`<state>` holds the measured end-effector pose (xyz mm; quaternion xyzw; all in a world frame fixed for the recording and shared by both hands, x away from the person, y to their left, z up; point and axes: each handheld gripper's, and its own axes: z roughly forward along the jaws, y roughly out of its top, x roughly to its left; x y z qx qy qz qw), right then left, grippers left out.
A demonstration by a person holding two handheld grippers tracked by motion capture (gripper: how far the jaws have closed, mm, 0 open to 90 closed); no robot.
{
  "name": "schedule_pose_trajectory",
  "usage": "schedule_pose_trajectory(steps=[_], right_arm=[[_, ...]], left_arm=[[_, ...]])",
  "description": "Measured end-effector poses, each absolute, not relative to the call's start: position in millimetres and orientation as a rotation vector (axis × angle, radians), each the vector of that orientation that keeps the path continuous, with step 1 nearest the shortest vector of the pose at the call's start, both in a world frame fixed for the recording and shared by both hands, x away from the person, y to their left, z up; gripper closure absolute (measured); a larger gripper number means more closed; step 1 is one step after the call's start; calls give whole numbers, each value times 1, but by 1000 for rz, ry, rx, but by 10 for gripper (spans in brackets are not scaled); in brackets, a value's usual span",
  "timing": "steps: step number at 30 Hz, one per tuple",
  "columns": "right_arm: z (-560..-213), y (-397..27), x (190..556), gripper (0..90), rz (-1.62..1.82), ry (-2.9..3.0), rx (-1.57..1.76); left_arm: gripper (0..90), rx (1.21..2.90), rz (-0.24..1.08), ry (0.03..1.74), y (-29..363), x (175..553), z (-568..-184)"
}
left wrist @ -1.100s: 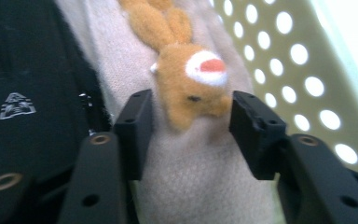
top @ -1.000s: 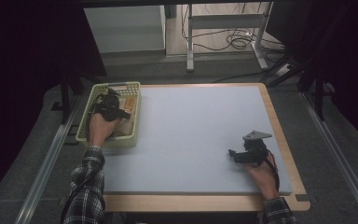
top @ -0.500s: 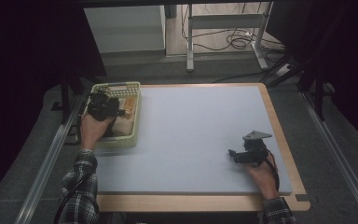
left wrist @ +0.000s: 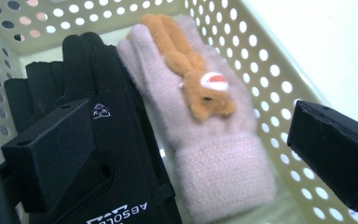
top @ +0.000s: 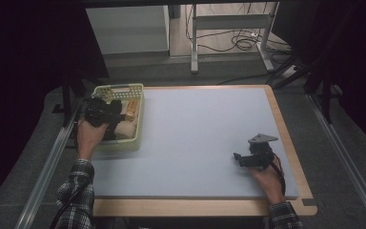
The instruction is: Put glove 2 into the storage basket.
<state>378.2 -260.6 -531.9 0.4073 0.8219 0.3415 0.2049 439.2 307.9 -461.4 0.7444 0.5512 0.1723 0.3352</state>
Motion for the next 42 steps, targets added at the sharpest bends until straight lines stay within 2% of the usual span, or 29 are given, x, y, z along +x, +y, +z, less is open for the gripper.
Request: schedule_pose_trajectory(steps=[26, 42], right_arm=[[-532, -260, 378, 145, 948, 2292, 1136], [-532, -260, 378, 145, 948, 2292, 1130]], left_arm=[[8, 1966, 488, 1246, 280, 401, -446], [7, 1996, 448, 1028, 226, 367, -443]])
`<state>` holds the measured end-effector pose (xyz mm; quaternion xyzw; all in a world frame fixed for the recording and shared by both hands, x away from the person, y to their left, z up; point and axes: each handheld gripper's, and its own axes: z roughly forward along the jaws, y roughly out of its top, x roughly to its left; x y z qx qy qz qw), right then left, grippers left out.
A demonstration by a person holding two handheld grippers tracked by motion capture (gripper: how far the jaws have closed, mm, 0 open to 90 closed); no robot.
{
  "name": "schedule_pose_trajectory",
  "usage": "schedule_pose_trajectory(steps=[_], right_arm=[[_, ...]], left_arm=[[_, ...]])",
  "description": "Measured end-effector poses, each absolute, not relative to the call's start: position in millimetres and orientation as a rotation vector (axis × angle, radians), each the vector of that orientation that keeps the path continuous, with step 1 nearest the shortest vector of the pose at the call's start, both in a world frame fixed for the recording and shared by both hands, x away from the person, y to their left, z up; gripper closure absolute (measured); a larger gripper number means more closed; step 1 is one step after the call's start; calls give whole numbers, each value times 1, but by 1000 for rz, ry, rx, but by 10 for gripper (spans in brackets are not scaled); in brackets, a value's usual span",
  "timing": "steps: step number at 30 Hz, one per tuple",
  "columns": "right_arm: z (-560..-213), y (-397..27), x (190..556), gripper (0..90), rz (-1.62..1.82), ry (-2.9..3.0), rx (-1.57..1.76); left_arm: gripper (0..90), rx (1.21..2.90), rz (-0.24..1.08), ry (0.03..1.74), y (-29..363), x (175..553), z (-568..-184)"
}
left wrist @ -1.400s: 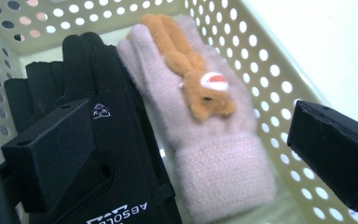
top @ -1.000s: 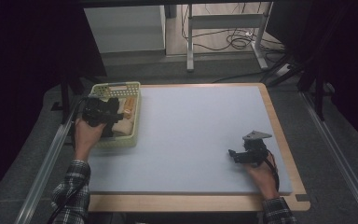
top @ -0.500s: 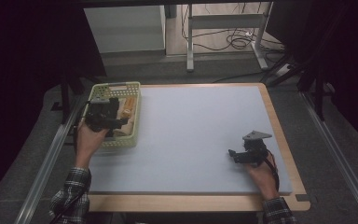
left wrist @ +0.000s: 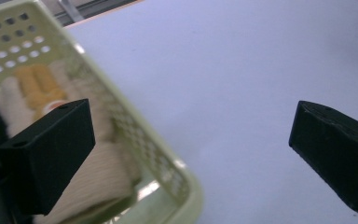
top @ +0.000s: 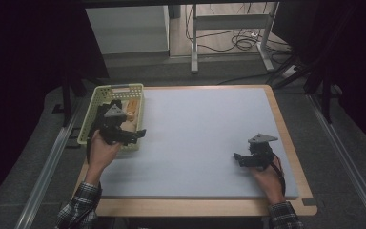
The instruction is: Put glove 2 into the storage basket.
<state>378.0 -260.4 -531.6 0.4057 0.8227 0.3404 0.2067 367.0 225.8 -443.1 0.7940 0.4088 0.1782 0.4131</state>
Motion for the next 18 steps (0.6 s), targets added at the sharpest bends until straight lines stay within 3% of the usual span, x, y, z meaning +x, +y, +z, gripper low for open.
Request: schedule_pose_trajectory(steps=[18], right_arm=[[-532, -260, 378, 145, 948, 2291, 1129]], left_arm=[[6, 2074, 414, 825, 159, 334, -464]])
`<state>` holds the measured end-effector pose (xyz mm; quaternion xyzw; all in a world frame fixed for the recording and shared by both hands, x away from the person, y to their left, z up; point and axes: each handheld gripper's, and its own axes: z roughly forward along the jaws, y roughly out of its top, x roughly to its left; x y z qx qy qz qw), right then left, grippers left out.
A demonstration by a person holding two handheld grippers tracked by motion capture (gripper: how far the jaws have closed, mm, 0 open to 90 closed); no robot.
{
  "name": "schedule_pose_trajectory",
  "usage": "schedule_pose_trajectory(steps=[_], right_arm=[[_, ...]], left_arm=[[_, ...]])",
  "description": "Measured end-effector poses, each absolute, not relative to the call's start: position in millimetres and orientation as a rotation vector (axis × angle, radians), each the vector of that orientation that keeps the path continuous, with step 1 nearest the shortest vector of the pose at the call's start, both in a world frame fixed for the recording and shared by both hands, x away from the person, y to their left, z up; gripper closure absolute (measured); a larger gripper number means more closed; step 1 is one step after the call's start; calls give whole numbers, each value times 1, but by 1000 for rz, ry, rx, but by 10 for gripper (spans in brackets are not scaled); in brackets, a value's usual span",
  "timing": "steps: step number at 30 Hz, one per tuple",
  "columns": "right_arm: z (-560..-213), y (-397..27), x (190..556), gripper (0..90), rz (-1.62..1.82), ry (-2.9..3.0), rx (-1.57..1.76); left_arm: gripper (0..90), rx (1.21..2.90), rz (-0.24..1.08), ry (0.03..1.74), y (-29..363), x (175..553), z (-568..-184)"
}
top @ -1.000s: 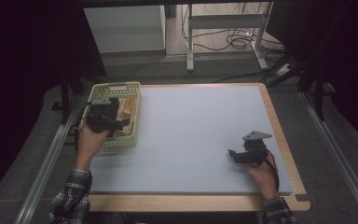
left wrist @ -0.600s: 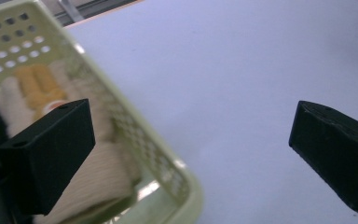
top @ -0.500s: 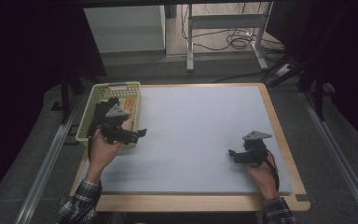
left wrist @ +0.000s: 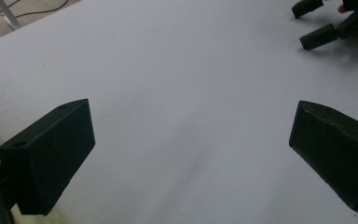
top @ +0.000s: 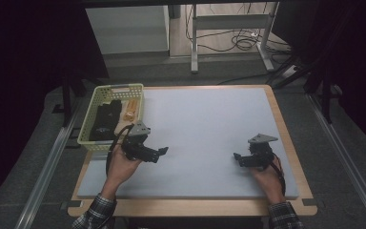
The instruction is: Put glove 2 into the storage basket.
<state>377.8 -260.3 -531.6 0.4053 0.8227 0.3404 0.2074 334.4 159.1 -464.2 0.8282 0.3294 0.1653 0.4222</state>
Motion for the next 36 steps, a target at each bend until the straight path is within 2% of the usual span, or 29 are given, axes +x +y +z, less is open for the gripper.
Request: schedule_pose_trajectory(steps=[18, 30, 36], right_arm=[[-532, -260, 377, 145, 947, 2289, 1129], [-532, -260, 378, 145, 948, 2289, 1129], [-532, -260, 378, 145, 948, 2290, 1126]], left_arm=[[0, 2124, 351, 807, 138, 322, -521], [0, 2247, 376, 835, 129, 325, -545], [0, 2238, 301, 871, 131, 331, -548]])
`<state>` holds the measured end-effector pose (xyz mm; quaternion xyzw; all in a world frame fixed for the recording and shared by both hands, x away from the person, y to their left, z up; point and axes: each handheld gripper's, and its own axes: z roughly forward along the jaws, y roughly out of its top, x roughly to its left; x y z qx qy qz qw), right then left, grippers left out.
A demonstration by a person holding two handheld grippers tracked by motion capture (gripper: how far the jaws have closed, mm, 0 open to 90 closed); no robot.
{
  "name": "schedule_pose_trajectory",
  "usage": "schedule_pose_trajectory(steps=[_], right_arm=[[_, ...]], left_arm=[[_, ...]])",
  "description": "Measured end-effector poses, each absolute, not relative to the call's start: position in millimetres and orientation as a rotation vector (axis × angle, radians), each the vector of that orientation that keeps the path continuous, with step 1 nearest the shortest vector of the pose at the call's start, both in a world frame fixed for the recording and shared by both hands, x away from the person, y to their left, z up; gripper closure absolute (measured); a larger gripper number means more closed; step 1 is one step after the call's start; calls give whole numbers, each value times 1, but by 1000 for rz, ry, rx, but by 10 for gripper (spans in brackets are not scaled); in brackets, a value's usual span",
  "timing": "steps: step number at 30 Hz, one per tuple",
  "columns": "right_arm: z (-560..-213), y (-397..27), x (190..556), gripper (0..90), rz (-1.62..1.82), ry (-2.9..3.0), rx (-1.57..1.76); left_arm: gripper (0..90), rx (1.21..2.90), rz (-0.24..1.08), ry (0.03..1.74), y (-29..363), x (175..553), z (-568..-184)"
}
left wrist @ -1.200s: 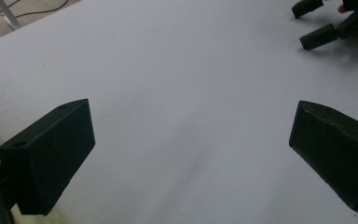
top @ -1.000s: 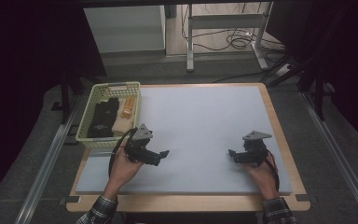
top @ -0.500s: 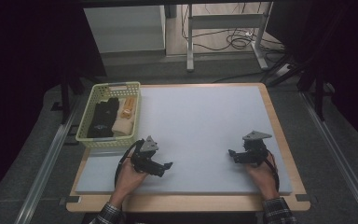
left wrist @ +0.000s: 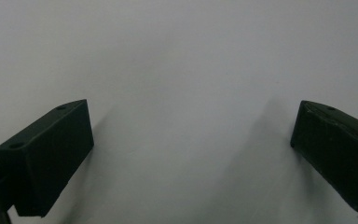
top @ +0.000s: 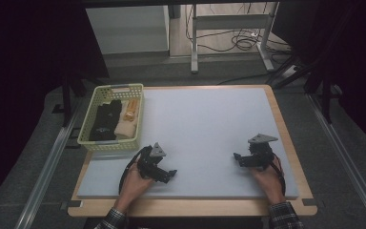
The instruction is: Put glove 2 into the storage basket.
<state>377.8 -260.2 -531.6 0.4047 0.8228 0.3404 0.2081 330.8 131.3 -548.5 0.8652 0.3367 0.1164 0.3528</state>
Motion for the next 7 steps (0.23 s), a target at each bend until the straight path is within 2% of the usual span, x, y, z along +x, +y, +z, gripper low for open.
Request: schedule_pose_trajectory(steps=[7], right_arm=[[-532, -260, 378, 145, 949, 2292, 1129]], left_arm=[[0, 2241, 303, 871, 131, 331, -549]])
